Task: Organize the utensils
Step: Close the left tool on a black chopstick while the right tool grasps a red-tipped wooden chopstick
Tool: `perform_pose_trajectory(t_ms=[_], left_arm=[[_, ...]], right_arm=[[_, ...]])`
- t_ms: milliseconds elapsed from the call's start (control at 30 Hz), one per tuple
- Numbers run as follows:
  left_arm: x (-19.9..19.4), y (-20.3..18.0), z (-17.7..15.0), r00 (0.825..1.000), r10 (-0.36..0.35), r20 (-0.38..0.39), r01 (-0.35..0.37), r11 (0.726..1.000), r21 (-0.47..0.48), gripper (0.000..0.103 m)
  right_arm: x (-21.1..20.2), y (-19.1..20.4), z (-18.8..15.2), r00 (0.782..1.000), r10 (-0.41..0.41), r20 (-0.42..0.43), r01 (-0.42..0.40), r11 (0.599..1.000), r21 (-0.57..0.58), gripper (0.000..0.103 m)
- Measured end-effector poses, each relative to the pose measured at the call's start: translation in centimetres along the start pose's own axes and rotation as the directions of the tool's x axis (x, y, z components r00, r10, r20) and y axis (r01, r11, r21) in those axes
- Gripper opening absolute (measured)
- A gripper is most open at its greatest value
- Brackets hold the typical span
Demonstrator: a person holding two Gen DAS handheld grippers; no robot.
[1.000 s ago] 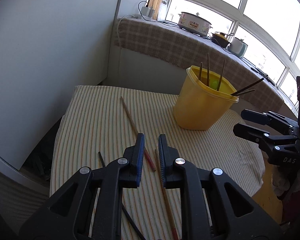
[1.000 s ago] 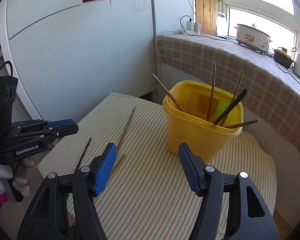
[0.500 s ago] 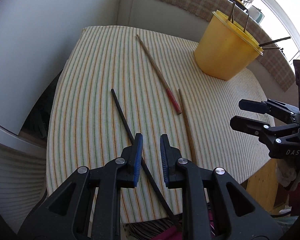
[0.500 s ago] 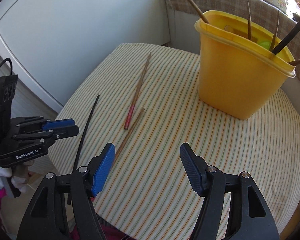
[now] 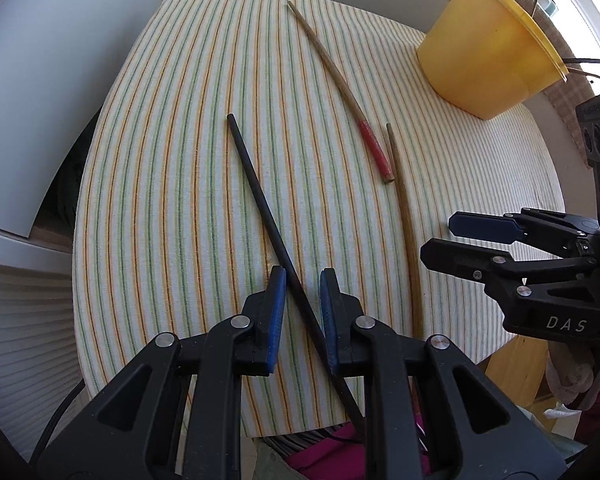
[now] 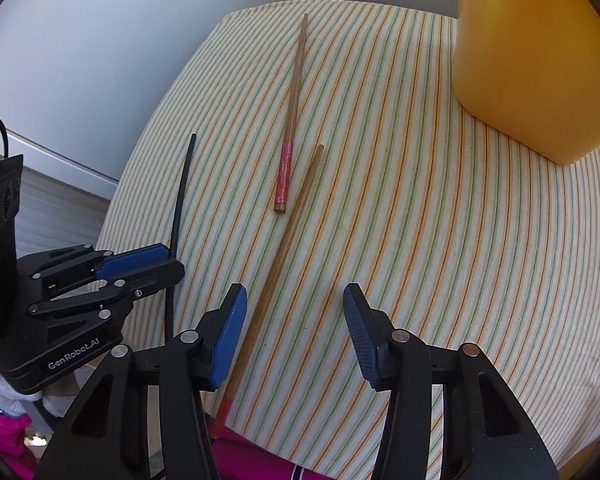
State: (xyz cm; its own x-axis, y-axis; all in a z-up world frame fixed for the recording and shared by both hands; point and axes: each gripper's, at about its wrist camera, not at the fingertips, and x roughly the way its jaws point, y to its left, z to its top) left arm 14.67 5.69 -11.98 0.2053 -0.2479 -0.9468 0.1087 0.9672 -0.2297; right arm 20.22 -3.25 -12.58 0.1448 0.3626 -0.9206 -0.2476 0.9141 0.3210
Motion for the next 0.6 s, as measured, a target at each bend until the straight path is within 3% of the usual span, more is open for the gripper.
perform_pose_trajectory(t_ms=[333,400,600], left_arm=[[0.7,-1.0,1.7,0.998,0.049,-0.033,-0.048,0.998,0.026,0.016],[0.7,-1.1,1.7,0.998,0.061,-0.03,-0.06,0.997,0.039,0.011],[0.7,-1.1,1.5,0.999,0.049,-0.022,-0.048,0.998,0.052,0.009]], right_arm=[[0.6,1.9,0.0,0.999,-0.046,-0.008,0.045,0.999,-0.026,0.044],[0.6,2.1,0.1,0.999,-0.052,-0.006,0.051,0.998,-0.027,0.041],[1.2,3.7,0.2,0.995,-0.101,-0.002,0.101,0.993,-0.068,0.039]])
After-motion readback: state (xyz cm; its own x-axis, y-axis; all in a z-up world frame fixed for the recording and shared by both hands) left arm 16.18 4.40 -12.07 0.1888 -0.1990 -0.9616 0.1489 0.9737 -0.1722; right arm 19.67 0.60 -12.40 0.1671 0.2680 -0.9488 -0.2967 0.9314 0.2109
